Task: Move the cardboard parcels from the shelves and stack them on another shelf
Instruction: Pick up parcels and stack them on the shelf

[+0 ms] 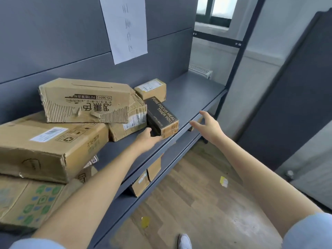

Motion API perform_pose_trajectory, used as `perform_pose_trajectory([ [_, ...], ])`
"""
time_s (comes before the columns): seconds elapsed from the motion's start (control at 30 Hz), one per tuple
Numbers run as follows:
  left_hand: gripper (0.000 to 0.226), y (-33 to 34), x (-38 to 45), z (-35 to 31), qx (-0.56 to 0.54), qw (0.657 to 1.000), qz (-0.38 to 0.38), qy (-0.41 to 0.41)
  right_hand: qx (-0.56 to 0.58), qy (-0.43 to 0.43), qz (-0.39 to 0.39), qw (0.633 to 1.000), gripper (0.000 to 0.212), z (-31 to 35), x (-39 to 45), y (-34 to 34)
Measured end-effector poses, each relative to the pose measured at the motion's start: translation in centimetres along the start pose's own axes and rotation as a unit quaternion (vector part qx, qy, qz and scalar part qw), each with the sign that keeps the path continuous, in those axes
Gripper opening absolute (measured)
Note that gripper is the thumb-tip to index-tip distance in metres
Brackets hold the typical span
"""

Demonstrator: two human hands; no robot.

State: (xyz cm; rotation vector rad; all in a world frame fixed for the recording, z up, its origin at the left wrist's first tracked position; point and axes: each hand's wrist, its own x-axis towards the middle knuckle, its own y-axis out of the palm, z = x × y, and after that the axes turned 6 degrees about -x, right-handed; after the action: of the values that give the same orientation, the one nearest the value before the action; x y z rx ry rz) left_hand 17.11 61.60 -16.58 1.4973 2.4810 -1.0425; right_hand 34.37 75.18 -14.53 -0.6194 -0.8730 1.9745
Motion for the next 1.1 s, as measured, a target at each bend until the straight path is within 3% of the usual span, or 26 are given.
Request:
perform_pose_trajectory([
  [0.17,0.076,1.3,5.0,-0.9,-0.05,0.995,-0.027,-0.083,-0.016,0.0,0.077,0.997,0.074,-1.6,7.8,-0.7],
  [0.4,0.078,2.4,10.7,-0.7,-0.105,0.98,-0.076,-0.15,0.017,0.004,0.17,0.985,0.069,-2.3,15.4,3.9],
  [0.67,0.098,5.3,15.8,1.4,-0.189,0.954,-0.158,-0.172,-0.012,-0.03,0.201,0.979,0.07,-1.9,24.6,5.1],
  [0.87,0.125,6.6,18.1,1.3,-0.295,0.903,-0.214,-0.229,-0.158,-0.151,0.191,0.957,0.079,1.4,33.8,5.7],
  [1.0,0.127,7.1,19.2,0.9,-0.322,0.885,-0.221,-0.253,-0.224,-0.283,0.2,0.911,0.084,4.4,38.2,7.2],
  [1.1,0.098,8.1,19.5,0.2,-0.354,0.86,-0.244,-0.274,-0.273,-0.328,0.207,0.88,0.093,6.7,41.1,8.9],
])
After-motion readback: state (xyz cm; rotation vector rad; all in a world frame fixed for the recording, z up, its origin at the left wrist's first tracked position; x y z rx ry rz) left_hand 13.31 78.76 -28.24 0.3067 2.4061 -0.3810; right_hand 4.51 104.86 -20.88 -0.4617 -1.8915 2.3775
